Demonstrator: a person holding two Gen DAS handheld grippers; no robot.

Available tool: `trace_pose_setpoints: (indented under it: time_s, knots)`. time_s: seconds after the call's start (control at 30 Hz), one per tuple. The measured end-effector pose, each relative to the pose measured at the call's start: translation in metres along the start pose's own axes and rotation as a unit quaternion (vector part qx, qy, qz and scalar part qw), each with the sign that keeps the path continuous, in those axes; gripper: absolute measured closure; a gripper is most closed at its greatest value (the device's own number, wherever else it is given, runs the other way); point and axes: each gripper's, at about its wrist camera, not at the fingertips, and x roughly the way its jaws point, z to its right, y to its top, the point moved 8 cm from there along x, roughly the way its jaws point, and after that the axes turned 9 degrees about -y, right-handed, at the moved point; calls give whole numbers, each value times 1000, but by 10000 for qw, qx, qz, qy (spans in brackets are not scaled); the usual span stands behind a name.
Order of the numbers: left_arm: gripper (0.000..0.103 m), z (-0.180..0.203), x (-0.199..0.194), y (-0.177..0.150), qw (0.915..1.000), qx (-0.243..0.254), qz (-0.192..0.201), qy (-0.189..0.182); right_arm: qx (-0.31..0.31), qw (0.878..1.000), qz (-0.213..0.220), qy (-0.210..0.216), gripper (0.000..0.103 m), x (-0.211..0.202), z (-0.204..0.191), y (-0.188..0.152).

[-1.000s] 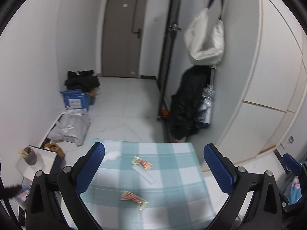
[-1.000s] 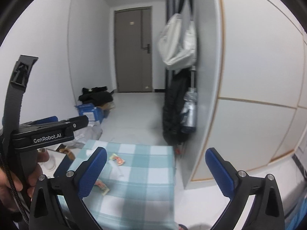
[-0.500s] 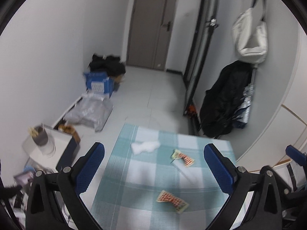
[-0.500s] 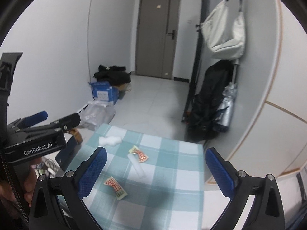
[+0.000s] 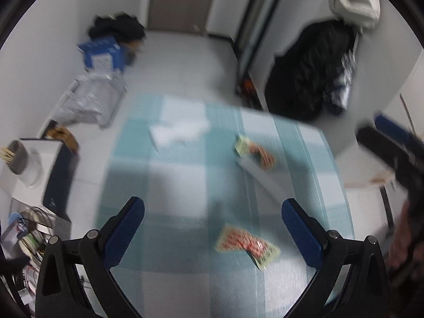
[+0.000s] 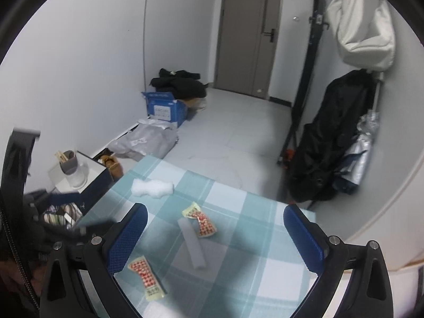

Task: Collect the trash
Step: 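Lower the left tool toward the red-checkered wrapper on the table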

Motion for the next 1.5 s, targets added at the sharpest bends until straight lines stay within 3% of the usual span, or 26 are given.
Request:
trace_pose_setpoints:
  time_s: [0.1, 0.27, 0.53, 0.63, 0.9, 1.03, 1.23, 1.43, 1.5]
  knots:
    - [1, 7, 18, -16, 9989, 133, -437, -50, -6, 9998, -10, 180, 0, 13, 0, -4]
    - [1, 13, 27, -31, 9969, 222, -756, 8, 52, 9993, -87, 361, 1, 19, 4, -10]
    - [1, 16, 25, -40, 9946, 440, -894, 303, 368, 9986, -163, 336, 0, 19, 27, -12]
    - [1, 15, 22, -39, 9939, 622, -771, 492, 486, 9981, -232, 311, 0, 21, 35, -14]
    - [2, 20, 31, -57, 9873, 918, -1193, 504, 633, 9971, -306, 295, 0, 20, 46, -19]
    - [2, 15, 30, -58, 9874, 897, -1202, 510, 639, 9970, -312, 307, 0, 19, 47, -19]
    - [7, 19, 32, -55, 9879, 937, -1136, 478, 614, 9971, -303, 347, 0, 18, 45, -18]
    - [22, 30, 35, -55, 9878, 1027, -1059, 490, 608, 9970, -290, 371, 0, 17, 43, -18]
    - [31, 34, 35, -54, 9876, 1077, -1030, 492, 615, 9970, -286, 379, 0, 17, 44, -18]
